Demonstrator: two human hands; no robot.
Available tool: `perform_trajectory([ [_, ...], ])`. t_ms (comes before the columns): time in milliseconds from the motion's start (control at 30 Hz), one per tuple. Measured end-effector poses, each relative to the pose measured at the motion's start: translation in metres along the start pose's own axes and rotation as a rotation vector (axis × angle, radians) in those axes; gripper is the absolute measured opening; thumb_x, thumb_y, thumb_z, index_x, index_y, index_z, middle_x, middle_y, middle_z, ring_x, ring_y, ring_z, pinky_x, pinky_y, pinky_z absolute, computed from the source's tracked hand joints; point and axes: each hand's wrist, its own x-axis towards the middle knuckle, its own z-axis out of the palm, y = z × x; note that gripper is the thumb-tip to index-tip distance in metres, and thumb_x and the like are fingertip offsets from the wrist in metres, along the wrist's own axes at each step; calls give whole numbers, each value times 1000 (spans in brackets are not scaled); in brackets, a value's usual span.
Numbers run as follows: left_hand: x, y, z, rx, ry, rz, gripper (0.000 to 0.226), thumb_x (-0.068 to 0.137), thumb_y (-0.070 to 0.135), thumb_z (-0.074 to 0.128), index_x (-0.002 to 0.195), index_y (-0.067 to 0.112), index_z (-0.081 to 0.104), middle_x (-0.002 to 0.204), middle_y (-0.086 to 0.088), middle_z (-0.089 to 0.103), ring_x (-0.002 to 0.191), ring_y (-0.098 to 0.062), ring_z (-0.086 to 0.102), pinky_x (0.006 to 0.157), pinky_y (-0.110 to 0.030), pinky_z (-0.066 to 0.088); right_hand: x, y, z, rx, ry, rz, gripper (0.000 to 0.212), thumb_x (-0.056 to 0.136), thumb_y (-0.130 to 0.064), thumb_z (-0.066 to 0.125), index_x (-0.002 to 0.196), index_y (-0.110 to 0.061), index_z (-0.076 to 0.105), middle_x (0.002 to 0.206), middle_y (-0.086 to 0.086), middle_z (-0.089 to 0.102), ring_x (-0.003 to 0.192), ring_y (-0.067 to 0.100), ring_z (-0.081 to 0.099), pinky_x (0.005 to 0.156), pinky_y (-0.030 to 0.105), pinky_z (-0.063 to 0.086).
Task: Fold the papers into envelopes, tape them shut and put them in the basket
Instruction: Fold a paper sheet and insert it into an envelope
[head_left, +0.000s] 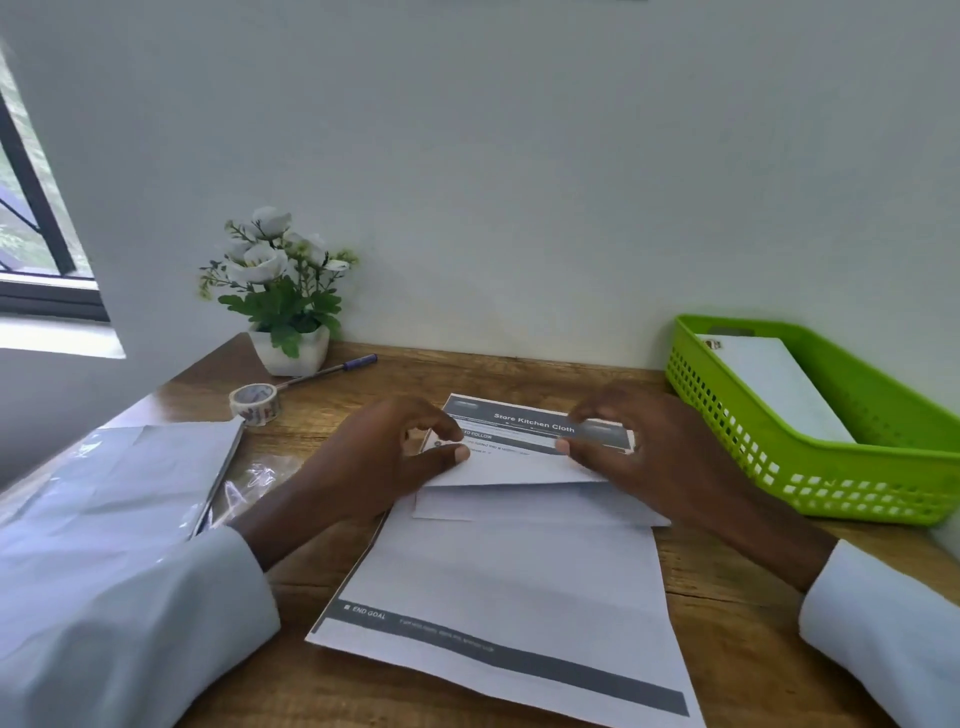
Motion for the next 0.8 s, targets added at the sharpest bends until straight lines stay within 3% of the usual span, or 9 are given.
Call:
perform_trajectory([
  [167, -3, 8, -32, 44, 32, 35, 13, 86, 42, 70, 88, 30, 74, 94, 20, 72, 90, 9, 61, 75, -26, 56, 40, -47, 5, 51, -98, -118, 33, 80, -62, 62, 92, -32, 70, 92, -19, 64, 86, 1, 59, 76, 31, 51],
  [233, -11, 8, -51, 53, 82, 19, 13, 84, 43, 71, 85, 30, 74, 86, 21, 70, 85, 8, 63, 72, -25, 56, 57, -70, 13, 79, -154, -180, 32, 81, -58, 65, 91, -29, 72, 90, -15, 65, 84, 6, 60, 75, 35, 52],
  [367, -41, -1, -94, 48, 234, -49, 40, 73, 66, 65, 83, 30, 77, 74, 24, 70, 73, 7, 66, 64, -20, 55, 88, -121, 40, 215, -226, -208, 29, 80, -56, 71, 86, -28, 74, 88, -12, 70, 81, 4, 64, 73, 33, 53],
  [533, -90, -33, -124, 114, 355, -271, 19, 77, 45, 77, 79, 26, 77, 73, 15, 73, 67, 3, 68, 62, -24, 55, 104, -177, 88, 327, -319, -202, 23, 81, -48, 73, 86, -25, 76, 81, -12, 73, 73, 1, 66, 63, 24, 52],
  [600, -111, -46, -129, 173, 375, -390, 20, 78, 47, 76, 78, 27, 76, 75, 15, 74, 70, 0, 69, 64, -24, 54, 104, -195, 107, 353, -375, -171, 21, 82, -43, 74, 84, -22, 75, 77, -9, 72, 69, 3, 66, 58, 24, 50],
  [700, -137, -64, -132, 246, 393, -521, 26, 79, 52, 74, 85, 27, 74, 87, 13, 73, 81, -7, 69, 69, -24, 49, 100, -216, 132, 381, -446, -101, 25, 81, -41, 75, 92, -18, 74, 86, -4, 73, 77, 13, 68, 73, 34, 57],
  [800, -152, -74, -131, 334, 374, -619, 38, 79, 58, 71, 100, 27, 71, 106, 8, 71, 98, -15, 66, 79, -28, 48, 96, -227, 147, 358, -470, -61, 37, 79, -45, 76, 106, -20, 71, 97, -7, 70, 86, 7, 64, 76, 29, 57],
])
